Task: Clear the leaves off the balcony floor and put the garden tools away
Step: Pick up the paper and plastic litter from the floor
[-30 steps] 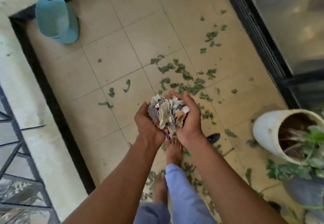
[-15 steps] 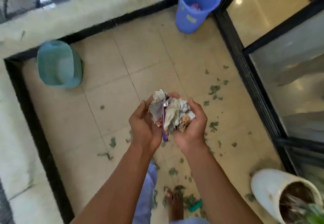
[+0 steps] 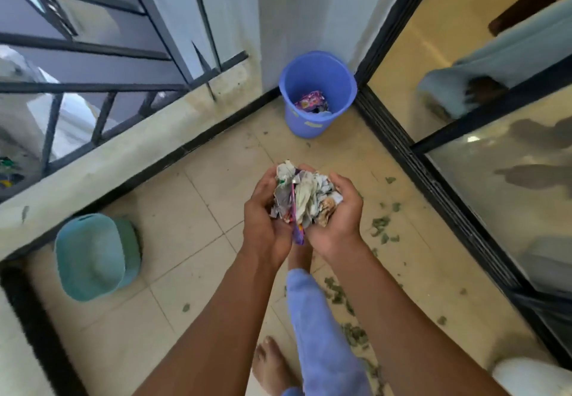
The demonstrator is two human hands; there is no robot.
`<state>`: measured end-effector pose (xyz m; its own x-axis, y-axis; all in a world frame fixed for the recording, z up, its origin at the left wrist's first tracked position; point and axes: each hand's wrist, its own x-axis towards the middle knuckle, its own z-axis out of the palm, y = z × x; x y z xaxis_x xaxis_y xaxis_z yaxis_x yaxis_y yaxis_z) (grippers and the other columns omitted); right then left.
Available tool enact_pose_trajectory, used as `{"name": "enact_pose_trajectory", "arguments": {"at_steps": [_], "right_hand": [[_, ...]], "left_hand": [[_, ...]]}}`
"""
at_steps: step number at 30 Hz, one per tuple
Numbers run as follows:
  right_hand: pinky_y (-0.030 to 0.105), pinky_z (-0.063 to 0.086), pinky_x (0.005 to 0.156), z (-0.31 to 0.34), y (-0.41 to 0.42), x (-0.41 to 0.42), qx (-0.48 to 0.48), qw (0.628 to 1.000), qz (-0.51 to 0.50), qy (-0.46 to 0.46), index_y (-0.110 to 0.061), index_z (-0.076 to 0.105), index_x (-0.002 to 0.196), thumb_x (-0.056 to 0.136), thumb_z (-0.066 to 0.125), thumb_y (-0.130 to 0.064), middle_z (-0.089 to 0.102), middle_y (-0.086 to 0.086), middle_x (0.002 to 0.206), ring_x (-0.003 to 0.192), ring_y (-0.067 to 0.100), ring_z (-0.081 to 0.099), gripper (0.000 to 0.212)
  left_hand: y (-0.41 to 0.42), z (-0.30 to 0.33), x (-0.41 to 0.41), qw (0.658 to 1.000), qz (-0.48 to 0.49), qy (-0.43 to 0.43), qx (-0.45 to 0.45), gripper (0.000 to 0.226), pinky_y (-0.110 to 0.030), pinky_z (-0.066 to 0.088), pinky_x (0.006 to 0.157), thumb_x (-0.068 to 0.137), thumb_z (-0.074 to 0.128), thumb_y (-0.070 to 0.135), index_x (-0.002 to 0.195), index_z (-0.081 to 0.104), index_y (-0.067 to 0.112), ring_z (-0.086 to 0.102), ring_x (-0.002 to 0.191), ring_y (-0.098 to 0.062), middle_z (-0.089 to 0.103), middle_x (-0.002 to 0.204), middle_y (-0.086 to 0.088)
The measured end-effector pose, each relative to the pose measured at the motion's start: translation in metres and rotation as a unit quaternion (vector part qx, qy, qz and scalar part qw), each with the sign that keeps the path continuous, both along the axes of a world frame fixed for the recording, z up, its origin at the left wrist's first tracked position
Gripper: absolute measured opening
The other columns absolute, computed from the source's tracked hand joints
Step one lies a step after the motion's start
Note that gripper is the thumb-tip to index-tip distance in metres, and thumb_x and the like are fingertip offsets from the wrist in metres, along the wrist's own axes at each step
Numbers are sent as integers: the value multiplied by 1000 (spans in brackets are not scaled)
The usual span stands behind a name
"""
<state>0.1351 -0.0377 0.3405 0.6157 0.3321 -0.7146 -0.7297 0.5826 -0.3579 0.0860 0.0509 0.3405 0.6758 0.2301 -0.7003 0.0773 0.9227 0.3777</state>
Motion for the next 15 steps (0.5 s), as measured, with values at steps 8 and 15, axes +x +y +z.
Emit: {"name": "enact_pose_trajectory", "arguments": {"at_steps": [8, 15], "right_hand": [[50, 34, 120, -61, 14, 143, 20, 999, -43, 6, 0, 54, 143, 92, 53, -39, 57, 21, 140, 133, 39, 53, 64], [53, 32, 121, -102, 29, 242, 54, 998, -30, 7, -10, 54, 147, 95, 51, -41, 54, 17, 149, 141, 39, 47, 61]], "left_hand": [[25, -60, 149, 999, -5, 39, -15, 52, -56, 41, 115, 97, 47, -2, 147, 49, 14, 58, 131, -40, 65, 136, -19], [44, -78, 248, 997, -30, 32, -66, 39, -44, 56, 96, 101, 44, 19, 127, 67, 1, 69, 113, -33, 70, 126, -16]]}}
